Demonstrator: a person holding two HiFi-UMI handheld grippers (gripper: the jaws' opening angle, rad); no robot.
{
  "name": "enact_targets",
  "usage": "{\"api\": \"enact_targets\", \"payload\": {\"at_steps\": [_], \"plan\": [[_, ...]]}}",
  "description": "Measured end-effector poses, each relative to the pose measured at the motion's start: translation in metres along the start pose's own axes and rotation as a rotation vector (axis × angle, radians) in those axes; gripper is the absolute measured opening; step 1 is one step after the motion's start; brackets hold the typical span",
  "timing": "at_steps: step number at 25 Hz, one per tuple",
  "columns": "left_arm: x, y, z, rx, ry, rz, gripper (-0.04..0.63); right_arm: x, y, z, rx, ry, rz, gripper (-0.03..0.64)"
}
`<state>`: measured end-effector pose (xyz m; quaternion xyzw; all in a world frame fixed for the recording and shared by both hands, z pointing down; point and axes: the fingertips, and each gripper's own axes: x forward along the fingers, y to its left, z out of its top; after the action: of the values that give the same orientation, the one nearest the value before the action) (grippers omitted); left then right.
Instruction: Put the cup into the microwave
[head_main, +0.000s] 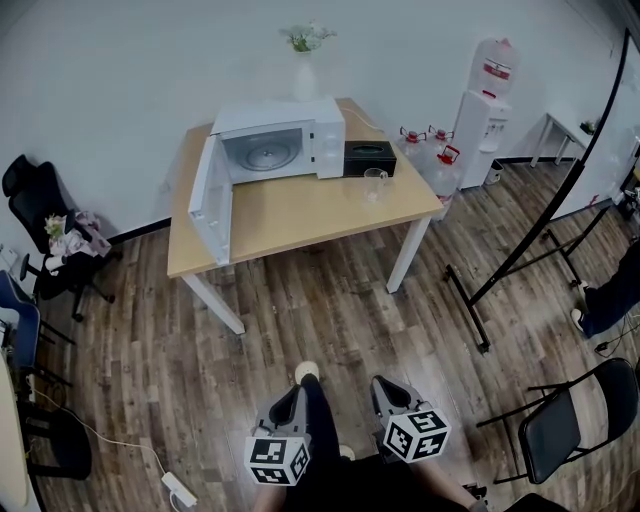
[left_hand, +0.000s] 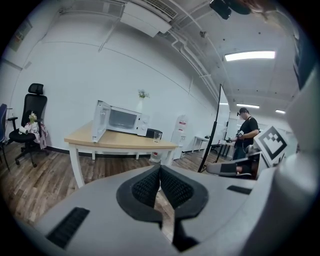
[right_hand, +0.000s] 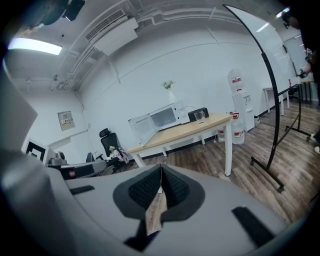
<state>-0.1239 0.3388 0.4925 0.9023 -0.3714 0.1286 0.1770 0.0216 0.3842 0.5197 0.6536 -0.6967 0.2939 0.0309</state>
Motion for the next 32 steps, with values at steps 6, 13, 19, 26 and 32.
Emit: {"api": "enact_targets", "payload": {"at_steps": [6,13,19,26,32], "plan": [[0.034,0.022,0.027,0.000,-0.015,-0.004,0.005,0.035,-0.002,0.026,-0.008,-0.002,0.002,-0.006],[0.077,0.049,0.051,-0.004,-0.006,-0.007,0.005,0.079,-0.014,0.051,0.010,0.005,-0.014,-0.006],[0.121,0.081,0.077,0.024,0.029,-0.021,0.005,0.126,-0.023,0.087,0.000,-0.005,-0.038,-0.006],[0.167,0.115,0.110,0.026,0.028,-0.031,0.005,0.185,-0.022,0.120,-0.001,-0.008,-0.035,-0.006],[0.203,0.149,0.129,0.030,0.045,-0.036,0.005,0.230,-0.024,0.143,0.004,0.001,-0.040,-0.006]]}}
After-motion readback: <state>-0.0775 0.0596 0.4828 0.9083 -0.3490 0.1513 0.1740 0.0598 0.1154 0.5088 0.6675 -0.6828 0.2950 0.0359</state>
